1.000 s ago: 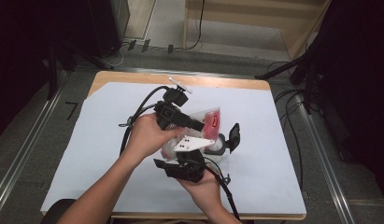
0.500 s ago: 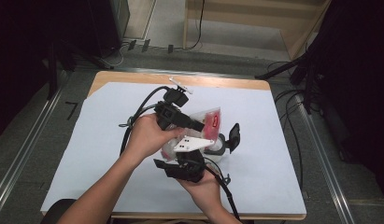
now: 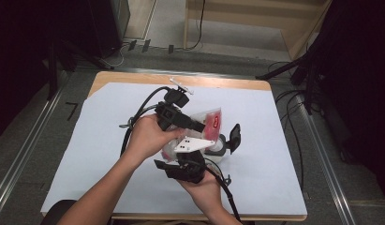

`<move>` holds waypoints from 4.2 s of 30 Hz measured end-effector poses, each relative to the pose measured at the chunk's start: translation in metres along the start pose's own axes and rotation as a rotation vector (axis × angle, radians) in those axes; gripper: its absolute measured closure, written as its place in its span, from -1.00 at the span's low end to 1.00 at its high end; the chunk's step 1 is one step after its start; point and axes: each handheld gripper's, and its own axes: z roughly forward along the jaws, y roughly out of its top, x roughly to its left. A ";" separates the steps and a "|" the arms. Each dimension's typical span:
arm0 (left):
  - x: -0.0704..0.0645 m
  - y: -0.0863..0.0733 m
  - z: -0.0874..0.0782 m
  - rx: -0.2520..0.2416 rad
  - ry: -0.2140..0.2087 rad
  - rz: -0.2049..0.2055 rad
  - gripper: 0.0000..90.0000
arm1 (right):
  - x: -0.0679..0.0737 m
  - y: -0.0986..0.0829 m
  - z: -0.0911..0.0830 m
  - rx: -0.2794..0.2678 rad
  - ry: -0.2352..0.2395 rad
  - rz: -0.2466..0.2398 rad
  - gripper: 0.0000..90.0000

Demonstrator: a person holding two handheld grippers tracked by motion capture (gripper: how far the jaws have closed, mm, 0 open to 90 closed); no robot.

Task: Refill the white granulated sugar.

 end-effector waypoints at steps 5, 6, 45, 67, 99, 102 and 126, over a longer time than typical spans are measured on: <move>-0.001 0.000 0.000 -0.003 -0.001 -0.004 0.59 | 0.000 0.000 0.000 -0.001 0.000 0.000 0.40; 0.000 0.000 0.000 -0.003 0.000 0.001 0.59 | 0.000 0.000 0.000 -0.001 0.000 0.001 0.40; -0.002 0.000 0.001 -0.001 0.004 0.005 0.59 | 0.000 -0.001 0.000 -0.003 0.002 0.001 0.40; -0.001 -0.001 0.002 -0.004 -0.001 -0.006 0.58 | 0.000 -0.001 0.001 0.001 0.002 -0.001 0.40; -0.002 -0.001 0.000 -0.002 0.008 0.005 0.59 | 0.001 -0.001 0.000 0.001 0.008 -0.006 0.36; -0.002 -0.001 0.000 0.001 0.006 0.005 0.59 | 0.002 -0.001 0.000 0.001 0.006 -0.005 0.35; 0.000 -0.002 -0.009 -0.051 0.073 0.004 0.58 | -0.003 0.007 0.008 -0.005 0.033 -0.004 0.40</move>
